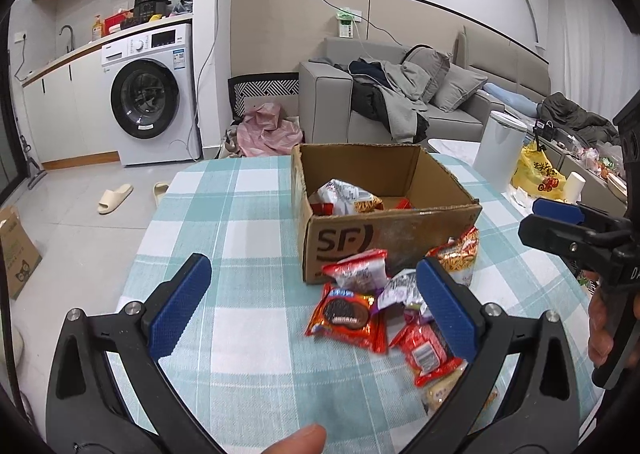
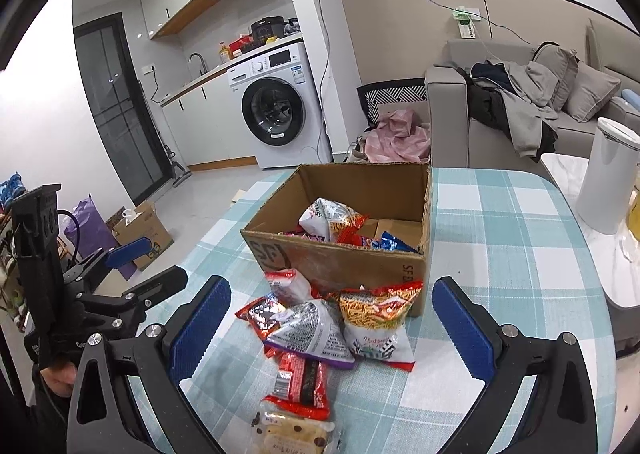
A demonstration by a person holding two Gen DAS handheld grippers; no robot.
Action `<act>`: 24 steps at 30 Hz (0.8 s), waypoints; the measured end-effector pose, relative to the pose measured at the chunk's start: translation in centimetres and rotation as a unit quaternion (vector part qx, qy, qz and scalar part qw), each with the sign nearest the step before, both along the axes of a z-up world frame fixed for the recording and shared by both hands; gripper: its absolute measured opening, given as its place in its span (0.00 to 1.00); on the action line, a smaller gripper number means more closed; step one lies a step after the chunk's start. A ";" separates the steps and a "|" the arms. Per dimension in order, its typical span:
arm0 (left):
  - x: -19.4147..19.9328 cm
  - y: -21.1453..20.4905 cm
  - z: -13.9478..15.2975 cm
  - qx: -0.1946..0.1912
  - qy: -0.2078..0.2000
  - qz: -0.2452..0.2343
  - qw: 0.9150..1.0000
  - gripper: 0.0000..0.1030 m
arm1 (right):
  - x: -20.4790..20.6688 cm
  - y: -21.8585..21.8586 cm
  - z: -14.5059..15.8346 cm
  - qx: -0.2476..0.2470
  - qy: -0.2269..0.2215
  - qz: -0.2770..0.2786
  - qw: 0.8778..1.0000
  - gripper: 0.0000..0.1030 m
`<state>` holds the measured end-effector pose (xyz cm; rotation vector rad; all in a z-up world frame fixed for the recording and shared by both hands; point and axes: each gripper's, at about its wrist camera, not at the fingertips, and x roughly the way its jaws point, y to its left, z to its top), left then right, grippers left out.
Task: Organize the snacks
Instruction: 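Move both open grippers back toward the remaining snack packs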
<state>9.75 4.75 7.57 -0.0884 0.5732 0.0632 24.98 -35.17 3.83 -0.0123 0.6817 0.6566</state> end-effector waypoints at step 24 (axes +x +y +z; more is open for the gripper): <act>-2.0 -1.5 -4.6 -0.002 0.044 -0.012 0.999 0.99 | -2.5 -0.3 -5.4 -0.043 0.052 0.018 0.998 1.00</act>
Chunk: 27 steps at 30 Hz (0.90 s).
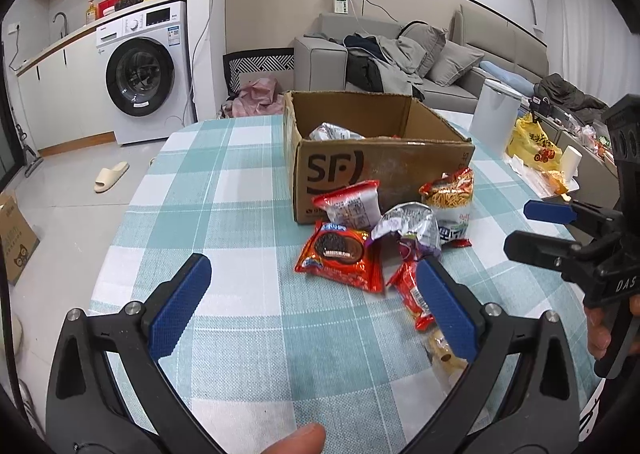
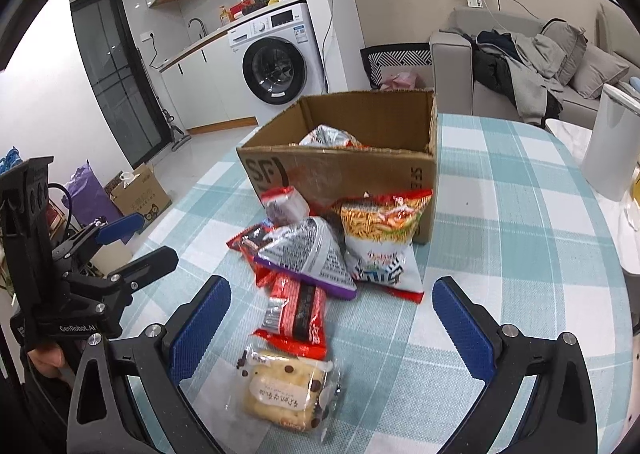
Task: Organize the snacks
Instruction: 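Move both open grippers back toward the remaining snack packs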
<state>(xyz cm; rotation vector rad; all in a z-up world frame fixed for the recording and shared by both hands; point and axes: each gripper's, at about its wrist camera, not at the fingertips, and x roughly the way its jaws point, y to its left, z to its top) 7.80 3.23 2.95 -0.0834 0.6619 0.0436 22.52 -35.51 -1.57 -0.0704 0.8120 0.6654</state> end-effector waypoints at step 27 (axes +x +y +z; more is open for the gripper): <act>-0.5 -0.7 -3.2 -0.006 0.039 -0.007 0.999 0.99 | -1.3 2.9 -5.2 -0.100 0.069 0.064 0.991 1.00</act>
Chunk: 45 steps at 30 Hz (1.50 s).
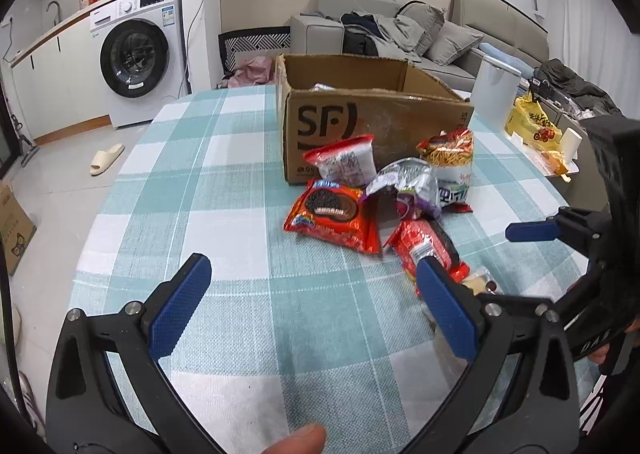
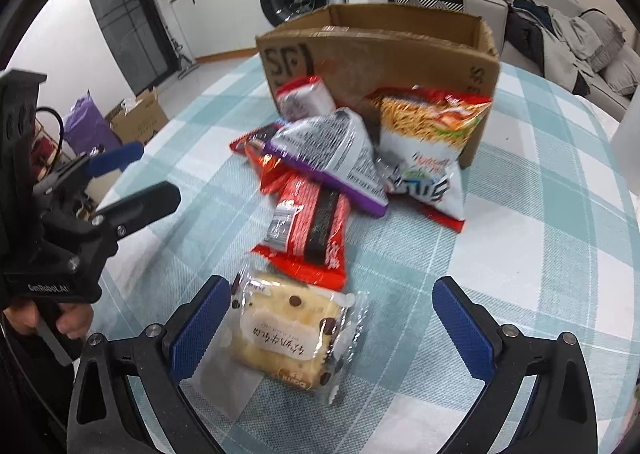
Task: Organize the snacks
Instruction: 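Move both open grippers back toward the remaining snack packs, then grasp the cream bun pack with the right gripper while the left gripper grasps the red pack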
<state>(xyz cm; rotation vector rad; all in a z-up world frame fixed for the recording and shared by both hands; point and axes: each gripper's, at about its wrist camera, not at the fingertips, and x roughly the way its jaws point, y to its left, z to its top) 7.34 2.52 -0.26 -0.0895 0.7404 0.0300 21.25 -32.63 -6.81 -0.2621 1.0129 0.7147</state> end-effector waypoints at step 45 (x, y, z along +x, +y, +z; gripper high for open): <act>2.5 -2.9 -3.7 -0.027 0.052 -0.029 0.998 0.99 | -0.4 -2.4 -2.1 -0.051 0.008 0.031 0.998 0.79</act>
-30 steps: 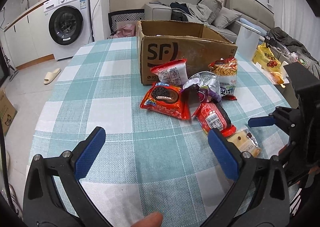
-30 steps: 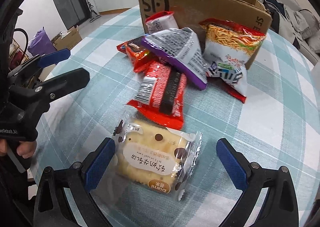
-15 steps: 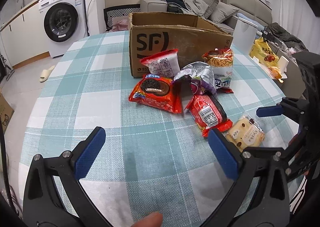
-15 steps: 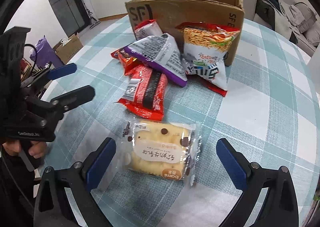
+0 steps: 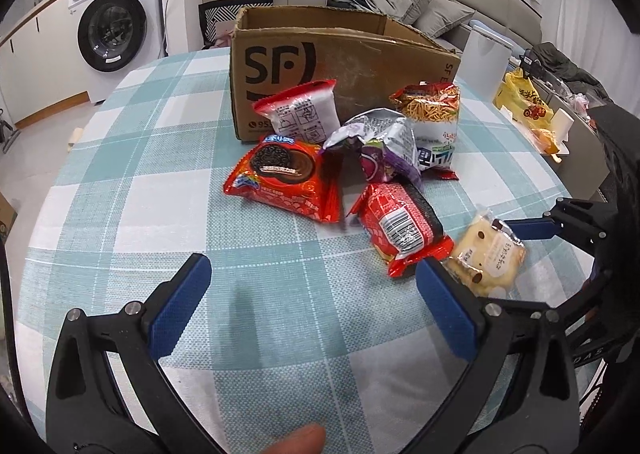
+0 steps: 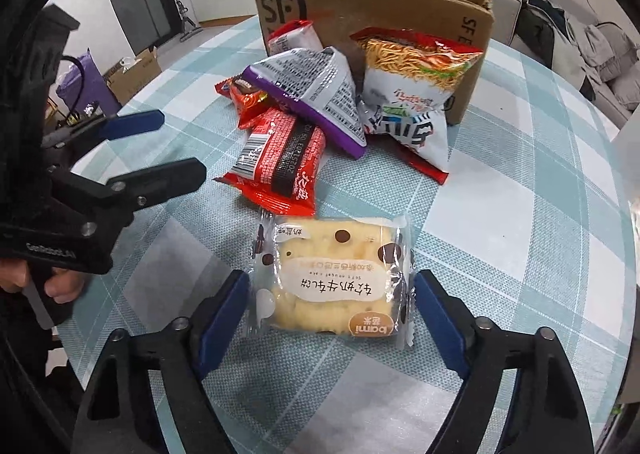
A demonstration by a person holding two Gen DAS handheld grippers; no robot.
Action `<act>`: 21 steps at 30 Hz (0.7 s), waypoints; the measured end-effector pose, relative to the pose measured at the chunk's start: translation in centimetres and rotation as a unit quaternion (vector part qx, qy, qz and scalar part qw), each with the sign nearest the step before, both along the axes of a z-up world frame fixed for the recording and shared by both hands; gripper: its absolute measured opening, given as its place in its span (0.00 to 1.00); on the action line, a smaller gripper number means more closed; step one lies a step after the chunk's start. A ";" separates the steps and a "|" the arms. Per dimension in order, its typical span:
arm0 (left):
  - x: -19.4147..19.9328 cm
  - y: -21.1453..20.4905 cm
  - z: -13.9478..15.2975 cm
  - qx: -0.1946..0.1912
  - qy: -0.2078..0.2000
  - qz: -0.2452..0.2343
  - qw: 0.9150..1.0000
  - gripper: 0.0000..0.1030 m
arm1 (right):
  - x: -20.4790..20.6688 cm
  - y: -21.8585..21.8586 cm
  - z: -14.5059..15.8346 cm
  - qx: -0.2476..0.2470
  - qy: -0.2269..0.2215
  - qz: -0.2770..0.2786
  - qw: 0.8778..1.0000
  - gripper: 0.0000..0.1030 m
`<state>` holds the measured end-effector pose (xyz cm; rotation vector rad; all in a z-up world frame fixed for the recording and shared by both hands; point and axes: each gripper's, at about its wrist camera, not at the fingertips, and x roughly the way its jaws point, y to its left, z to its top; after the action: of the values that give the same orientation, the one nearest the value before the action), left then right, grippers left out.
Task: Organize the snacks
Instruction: 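Grasp the cream bun pack with the right gripper while the left gripper grasps the red pack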
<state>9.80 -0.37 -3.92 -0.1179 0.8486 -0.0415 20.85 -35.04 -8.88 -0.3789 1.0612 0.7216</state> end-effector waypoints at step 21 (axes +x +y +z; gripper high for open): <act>3.6 -3.7 -1.5 -0.021 0.032 -0.019 0.999 0.99 | 2.0 -4.8 1.9 0.051 -0.010 -0.026 0.998 0.53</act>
<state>13.41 -4.07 -5.41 -0.1430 0.9132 -0.0912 22.87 -39.81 -6.94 -0.2691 1.0076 0.7208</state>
